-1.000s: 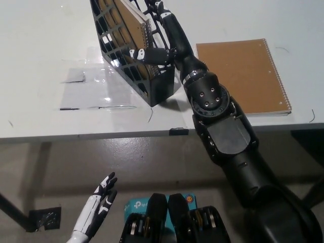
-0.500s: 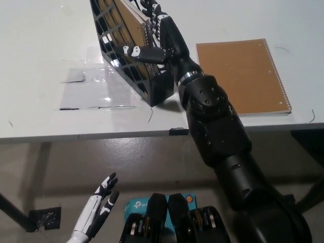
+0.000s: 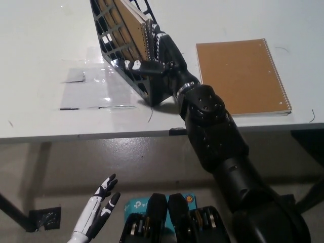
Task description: Use the right hand to pick up a book from the book holder on the left side and put it on another book on the right side
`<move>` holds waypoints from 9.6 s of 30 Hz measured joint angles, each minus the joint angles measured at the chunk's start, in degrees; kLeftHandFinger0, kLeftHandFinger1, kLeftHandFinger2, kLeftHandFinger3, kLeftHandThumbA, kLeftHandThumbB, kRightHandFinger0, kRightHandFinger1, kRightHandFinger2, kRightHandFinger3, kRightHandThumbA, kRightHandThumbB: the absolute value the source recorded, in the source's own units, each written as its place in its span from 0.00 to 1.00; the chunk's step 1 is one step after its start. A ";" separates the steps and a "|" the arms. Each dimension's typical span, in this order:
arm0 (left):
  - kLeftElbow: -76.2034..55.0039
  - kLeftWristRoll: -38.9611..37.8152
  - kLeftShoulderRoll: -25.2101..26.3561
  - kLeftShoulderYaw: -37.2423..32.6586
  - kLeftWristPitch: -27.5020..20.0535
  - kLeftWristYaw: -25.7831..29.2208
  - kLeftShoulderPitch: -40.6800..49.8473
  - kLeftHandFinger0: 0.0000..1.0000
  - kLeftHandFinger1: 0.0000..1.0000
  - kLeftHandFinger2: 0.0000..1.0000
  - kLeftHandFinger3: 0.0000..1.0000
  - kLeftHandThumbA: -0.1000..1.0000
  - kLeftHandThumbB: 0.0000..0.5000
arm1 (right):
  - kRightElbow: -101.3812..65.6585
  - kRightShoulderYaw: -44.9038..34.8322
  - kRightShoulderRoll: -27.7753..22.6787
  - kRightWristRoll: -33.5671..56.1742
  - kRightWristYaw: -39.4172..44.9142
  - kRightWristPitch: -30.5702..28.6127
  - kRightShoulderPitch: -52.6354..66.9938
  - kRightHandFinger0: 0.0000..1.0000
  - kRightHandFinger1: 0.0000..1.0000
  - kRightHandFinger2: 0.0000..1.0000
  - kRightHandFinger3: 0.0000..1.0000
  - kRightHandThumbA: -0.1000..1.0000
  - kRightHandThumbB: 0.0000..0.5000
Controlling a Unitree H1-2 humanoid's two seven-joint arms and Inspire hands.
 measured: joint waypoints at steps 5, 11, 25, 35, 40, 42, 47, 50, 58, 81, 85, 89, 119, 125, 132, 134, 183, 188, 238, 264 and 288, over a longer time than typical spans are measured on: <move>-0.06 0.02 0.00 0.01 0.09 -0.06 0.13 1.00 1.00 1.00 1.00 1.00 0.44 | 7.14 -0.10 -0.96 0.14 0.01 -2.13 -1.12 0.91 1.00 1.00 1.00 1.00 0.63; -0.23 0.09 0.00 0.00 0.16 -0.08 0.14 1.00 1.00 1.00 1.00 0.99 0.42 | 11.40 -1.11 -2.38 0.78 0.30 -3.91 -3.78 0.90 1.00 1.00 1.00 1.00 0.61; -0.33 0.06 0.06 -0.04 0.07 -0.09 0.06 1.00 1.00 1.00 1.00 0.97 0.41 | 0.95 -2.29 -1.74 2.90 1.67 -1.86 -3.49 0.89 1.00 1.00 1.00 1.00 0.56; -0.35 0.18 0.09 -0.13 0.08 -0.09 0.06 1.00 1.00 1.00 1.00 0.93 0.39 | -5.88 -1.68 -0.40 3.39 1.97 2.68 -3.48 0.92 1.00 1.00 1.00 1.00 0.56; -0.36 0.17 0.10 -0.18 0.08 -0.10 0.06 1.00 1.00 1.00 1.00 0.93 0.39 | -4.95 -1.21 -0.32 3.38 2.10 3.42 -3.49 0.88 1.00 1.00 1.00 1.00 0.54; -0.36 0.12 0.10 -0.19 0.07 -0.10 0.06 1.00 1.00 1.00 1.00 0.92 0.39 | -3.67 -1.23 -0.35 3.38 2.11 3.41 -3.51 0.85 1.00 1.00 1.00 1.00 0.56; -0.36 0.03 0.12 -0.20 0.07 -0.11 0.04 1.00 1.00 1.00 1.00 0.92 0.40 | 1.97 -1.60 -0.65 3.41 2.11 3.07 -3.77 0.86 1.00 1.00 1.00 1.00 0.63; -0.36 0.03 0.13 -0.21 0.07 -0.11 0.04 1.00 1.00 1.00 1.00 0.92 0.38 | 4.39 -1.87 -0.99 3.46 2.17 2.83 -3.97 0.88 1.00 1.00 1.00 1.00 0.62; -0.36 0.03 0.14 -0.38 0.07 -0.11 0.07 1.00 1.00 1.00 1.00 0.91 0.36 | 5.83 -2.74 -1.43 3.77 2.00 2.39 -4.79 0.00 0.01 0.15 0.07 0.76 0.65; -0.28 0.14 0.19 -0.66 -0.08 -0.09 0.12 1.00 1.00 1.00 1.00 0.88 0.40 | -10.49 -15.39 4.52 17.13 1.07 11.94 -3.26 0.00 0.21 0.58 0.69 0.63 0.64; -0.21 0.12 0.19 -0.69 -0.13 -0.10 0.12 1.00 1.00 1.00 1.00 0.90 0.37 | -10.30 -16.56 4.55 18.72 0.76 12.81 -3.24 0.00 0.27 0.72 0.69 0.00 0.28; -0.21 0.16 0.19 -0.78 -0.16 -0.09 0.12 1.00 1.00 1.00 1.00 0.92 0.39 | -10.00 -16.56 4.41 18.86 -0.14 13.15 -3.69 0.00 0.29 0.72 0.81 0.00 0.19; -0.18 0.23 0.19 -1.07 -0.16 -0.08 0.50 1.00 1.00 1.00 1.00 0.97 0.40 | -6.43 -26.98 -0.88 29.02 -5.33 17.27 -25.59 0.00 0.27 0.68 1.00 0.00 0.16; -0.17 0.22 0.19 -1.11 -0.18 -0.08 0.61 1.00 1.00 1.00 1.00 0.96 0.38 | -6.43 -27.15 -2.55 30.09 -5.69 17.33 -25.49 0.00 0.33 0.75 0.94 0.00 0.21; -0.03 0.22 0.18 -1.18 -0.17 -0.09 0.61 1.00 1.00 1.00 1.00 0.96 0.39 | -7.45 -16.15 -5.53 24.46 -5.72 16.52 -21.58 1.00 1.00 1.00 1.00 0.86 1.00; 0.10 0.22 0.18 -1.18 -0.13 -0.09 0.61 1.00 1.00 1.00 1.00 0.96 0.39 | -8.33 -11.42 -6.54 21.92 -5.60 16.56 -19.27 1.00 1.00 1.00 1.00 0.88 1.00; 0.42 0.55 0.23 -2.29 -0.34 -0.08 1.34 1.00 1.00 1.00 1.00 0.96 0.42 | 1.17 26.13 -4.62 -17.84 -14.02 21.45 -12.61 0.00 0.24 0.72 0.69 0.00 0.45; -0.02 0.55 0.27 -2.44 -0.35 -0.09 1.25 1.00 1.00 1.00 1.00 0.94 0.41 | 5.78 22.86 -3.61 -18.48 -19.00 15.82 -13.21 0.00 0.30 0.68 0.77 0.00 0.37; 0.94 0.35 0.35 -2.72 -0.95 -0.09 1.41 0.86 0.92 1.00 1.00 0.91 0.32 | -17.40 -22.75 -6.36 9.86 -5.32 27.31 -13.63 0.00 0.26 0.80 1.00 0.00 0.09; 1.63 -0.06 0.35 -2.59 -1.31 -0.07 3.24 0.85 0.91 1.00 1.00 0.91 0.26 | 0.16 -35.86 -21.04 30.08 -6.34 31.59 -11.99 0.00 0.15 0.62 1.00 0.00 0.08; 2.00 -0.75 0.34 -1.93 -3.77 0.12 3.95 1.00 1.00 1.00 1.00 1.00 0.54 | 27.47 -26.76 -21.86 25.69 -2.59 22.27 -10.54 0.00 0.20 0.82 1.00 0.00 0.19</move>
